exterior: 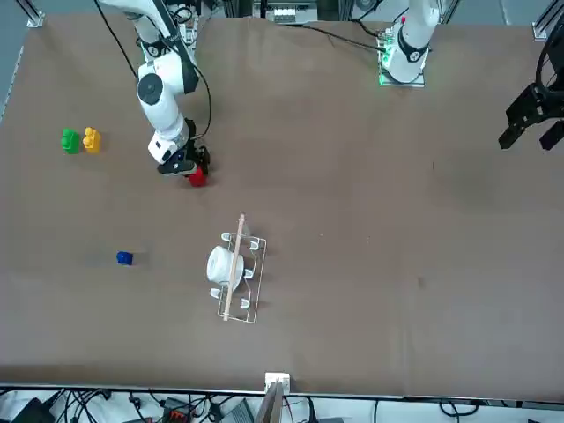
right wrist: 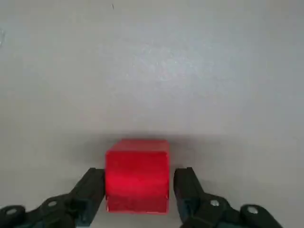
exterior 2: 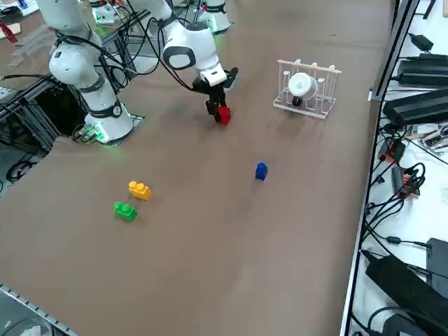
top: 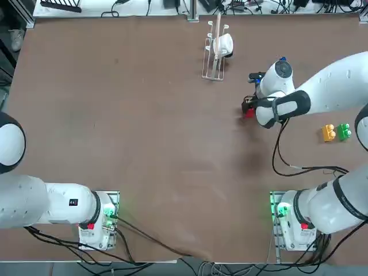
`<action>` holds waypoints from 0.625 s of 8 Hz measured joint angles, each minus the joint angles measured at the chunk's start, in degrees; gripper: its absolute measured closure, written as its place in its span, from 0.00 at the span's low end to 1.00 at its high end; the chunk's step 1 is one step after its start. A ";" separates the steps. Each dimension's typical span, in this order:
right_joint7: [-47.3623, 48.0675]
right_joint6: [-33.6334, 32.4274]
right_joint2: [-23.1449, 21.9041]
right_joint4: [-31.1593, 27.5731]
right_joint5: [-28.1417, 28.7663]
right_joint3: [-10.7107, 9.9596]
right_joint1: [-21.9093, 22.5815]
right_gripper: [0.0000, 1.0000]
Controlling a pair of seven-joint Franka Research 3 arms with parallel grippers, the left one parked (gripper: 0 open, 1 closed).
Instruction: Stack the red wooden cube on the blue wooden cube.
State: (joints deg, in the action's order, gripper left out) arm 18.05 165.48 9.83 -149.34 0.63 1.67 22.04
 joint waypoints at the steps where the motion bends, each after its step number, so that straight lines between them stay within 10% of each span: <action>1: 0.00 0.00 0.50 0.40 0.00 0.00 0.02 0.14; 5: -0.10 0.00 1.80 1.57 -0.01 -0.02 0.09 0.29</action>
State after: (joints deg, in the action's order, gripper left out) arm 17.95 165.49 11.63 -147.77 0.62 1.66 22.13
